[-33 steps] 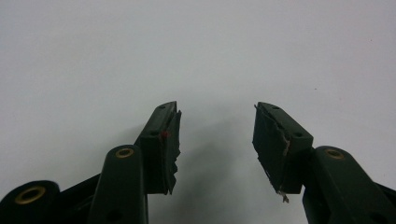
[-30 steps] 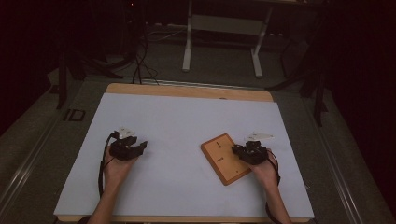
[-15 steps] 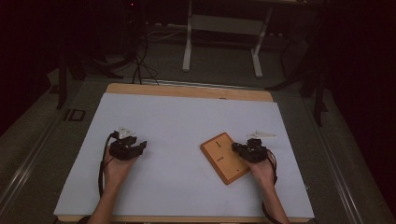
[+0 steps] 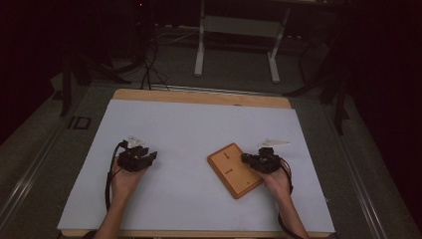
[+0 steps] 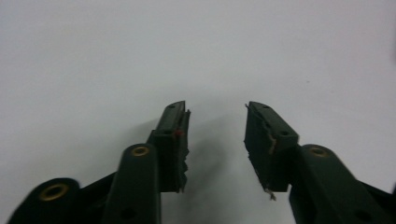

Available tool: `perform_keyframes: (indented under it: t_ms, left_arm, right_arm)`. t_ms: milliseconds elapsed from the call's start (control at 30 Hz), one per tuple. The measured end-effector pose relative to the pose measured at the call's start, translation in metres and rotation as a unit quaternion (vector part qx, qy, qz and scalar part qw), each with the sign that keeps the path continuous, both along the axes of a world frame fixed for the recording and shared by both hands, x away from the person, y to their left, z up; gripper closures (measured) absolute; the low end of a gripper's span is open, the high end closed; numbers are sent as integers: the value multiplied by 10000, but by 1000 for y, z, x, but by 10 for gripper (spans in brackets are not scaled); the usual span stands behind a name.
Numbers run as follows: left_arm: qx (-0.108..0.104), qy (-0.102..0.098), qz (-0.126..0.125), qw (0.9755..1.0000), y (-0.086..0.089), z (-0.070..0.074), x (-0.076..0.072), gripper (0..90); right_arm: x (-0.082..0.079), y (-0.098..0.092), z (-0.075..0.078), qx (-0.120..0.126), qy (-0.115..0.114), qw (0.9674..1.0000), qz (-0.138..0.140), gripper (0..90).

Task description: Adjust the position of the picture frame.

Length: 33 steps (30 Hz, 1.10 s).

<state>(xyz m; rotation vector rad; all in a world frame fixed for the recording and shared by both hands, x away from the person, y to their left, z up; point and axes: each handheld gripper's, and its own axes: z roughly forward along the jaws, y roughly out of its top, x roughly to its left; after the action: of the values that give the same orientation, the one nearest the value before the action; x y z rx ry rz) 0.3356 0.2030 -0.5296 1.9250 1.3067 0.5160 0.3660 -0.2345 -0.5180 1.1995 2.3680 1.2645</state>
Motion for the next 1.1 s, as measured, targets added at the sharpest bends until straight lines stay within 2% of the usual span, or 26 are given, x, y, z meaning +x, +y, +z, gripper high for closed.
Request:
perform_keyframes:
  t_ms: [133, 200, 267, 500, 767, 900, 1100]
  left_arm:
    - [-96, -59, -197, 9997, -2, 2, -2, 739]
    - [-257, 3, -337, 9991, -3, 3, -3, 812]
    - [-267, 55, -466, 9985, -5, 3, -3, 890]
    - [-258, 81, -857, 9959, -15, 5, -4, 897]
    - [-234, 159, -1059, 9940, -19, 5, -4, 898]
    - [-292, 136, -1106, 9933, -21, 5, -5, 898]
    - [-448, 74, -1299, 9905, -27, 7, -6, 897]
  right_arm:
    - [0, 3, 4, -4, -29, 10000, 52, 841]
    - [1, 4, 6, -7, -41, 10000, 37, 840]
    - [2, 5, 8, 11, -59, 10000, 39, 840]
    - [4, 13, 17, 102, -126, 9996, 251, 841]
    - [5, 30, 23, 180, -170, 9986, 467, 841]
    - [6, 37, 24, 183, -176, 9983, 526, 840]
    - [8, 45, 26, 281, -202, 9974, 629, 840]
